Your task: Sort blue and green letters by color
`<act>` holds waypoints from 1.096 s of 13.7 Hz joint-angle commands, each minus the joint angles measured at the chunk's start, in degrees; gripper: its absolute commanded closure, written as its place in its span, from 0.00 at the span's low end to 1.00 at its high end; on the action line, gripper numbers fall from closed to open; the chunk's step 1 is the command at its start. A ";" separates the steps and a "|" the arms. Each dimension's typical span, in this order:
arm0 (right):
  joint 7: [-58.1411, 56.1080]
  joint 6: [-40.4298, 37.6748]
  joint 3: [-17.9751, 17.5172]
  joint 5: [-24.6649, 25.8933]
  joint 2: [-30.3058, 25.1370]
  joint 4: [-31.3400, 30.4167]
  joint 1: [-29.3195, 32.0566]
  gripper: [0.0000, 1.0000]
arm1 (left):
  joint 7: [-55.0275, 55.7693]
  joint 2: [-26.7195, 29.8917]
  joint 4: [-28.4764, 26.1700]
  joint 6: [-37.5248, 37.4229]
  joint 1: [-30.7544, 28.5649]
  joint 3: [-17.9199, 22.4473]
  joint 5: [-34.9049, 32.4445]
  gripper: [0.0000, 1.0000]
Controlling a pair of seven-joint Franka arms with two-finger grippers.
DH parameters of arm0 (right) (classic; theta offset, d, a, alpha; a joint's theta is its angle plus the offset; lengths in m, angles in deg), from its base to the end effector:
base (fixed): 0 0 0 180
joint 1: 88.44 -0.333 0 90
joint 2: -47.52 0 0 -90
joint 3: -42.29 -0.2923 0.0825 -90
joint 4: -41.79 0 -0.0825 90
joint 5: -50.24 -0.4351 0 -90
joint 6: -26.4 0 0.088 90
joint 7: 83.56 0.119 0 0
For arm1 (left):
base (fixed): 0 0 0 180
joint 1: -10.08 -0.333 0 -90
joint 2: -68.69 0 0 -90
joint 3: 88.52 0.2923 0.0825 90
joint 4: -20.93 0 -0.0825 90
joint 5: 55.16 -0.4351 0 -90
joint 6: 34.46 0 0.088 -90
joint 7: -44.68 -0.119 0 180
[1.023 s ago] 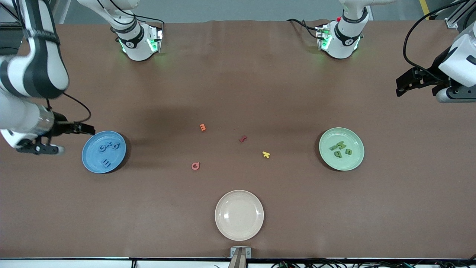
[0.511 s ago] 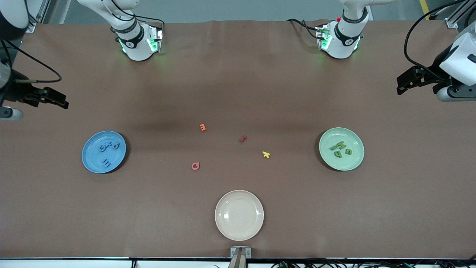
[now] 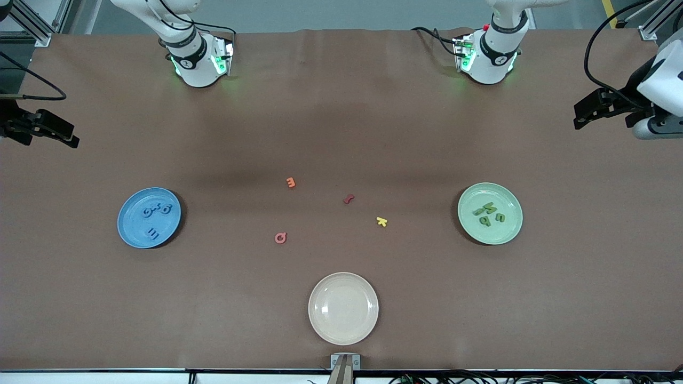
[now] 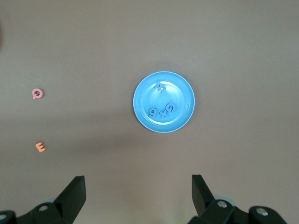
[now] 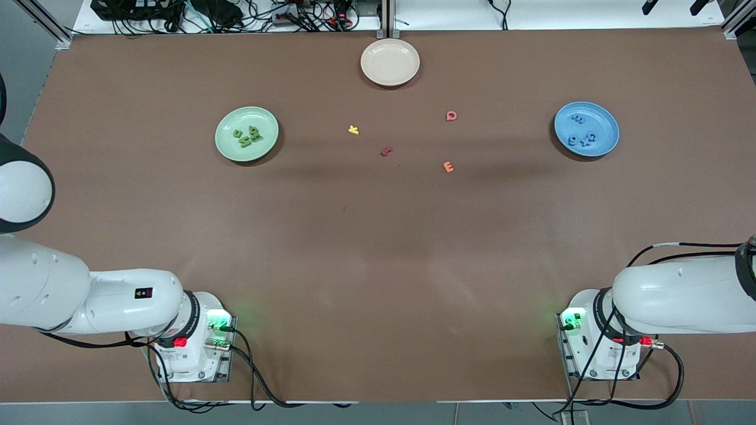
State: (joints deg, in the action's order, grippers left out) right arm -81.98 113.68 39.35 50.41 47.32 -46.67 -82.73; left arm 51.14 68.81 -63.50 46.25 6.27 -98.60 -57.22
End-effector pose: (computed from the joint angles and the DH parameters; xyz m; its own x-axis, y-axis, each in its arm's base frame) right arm 0.5991 -0.0293 0.6008 0.9970 -0.0760 -0.0170 -0.0759 -0.9971 0.0036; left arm 0.5840 -0.0595 0.6265 0.9983 0.0093 -0.0583 0.0068 -0.9991 -0.0430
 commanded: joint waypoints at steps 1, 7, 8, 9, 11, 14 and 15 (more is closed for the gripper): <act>0.09 -1.23 0.03 -0.17 0.91 2.77 -0.25 0.00 | -0.04 3.30 -3.02 -0.20 -0.94 -0.12 0.92 0.00; 0.01 -1.23 0.03 0.36 0.91 3.74 -0.25 0.00 | 0.14 5.60 -6.02 1.91 -0.94 -0.21 2.51 0.00; 0.01 -1.23 0.03 0.36 0.91 3.74 -0.25 0.00 | 0.14 5.33 -5.49 1.91 -0.94 -0.20 2.51 0.00; 0.01 -1.23 0.03 0.36 0.91 3.74 -0.25 0.00 | -0.04 5.33 -5.31 1.91 -0.85 -0.20 2.51 0.00; 0.01 -1.23 0.03 0.44 0.91 3.74 -0.34 0.00 | -0.39 5.16 -4.70 2.00 -0.76 -0.20 2.51 0.00; 0.01 -1.23 0.03 0.36 0.91 3.74 -0.34 0.00 | -0.83 4.89 -4.52 2.00 -0.76 -0.38 2.51 0.00; 0.01 -1.23 0.03 0.36 0.91 3.74 -0.34 0.00 | -0.83 4.89 -4.52 2.00 -0.67 -0.47 2.51 0.00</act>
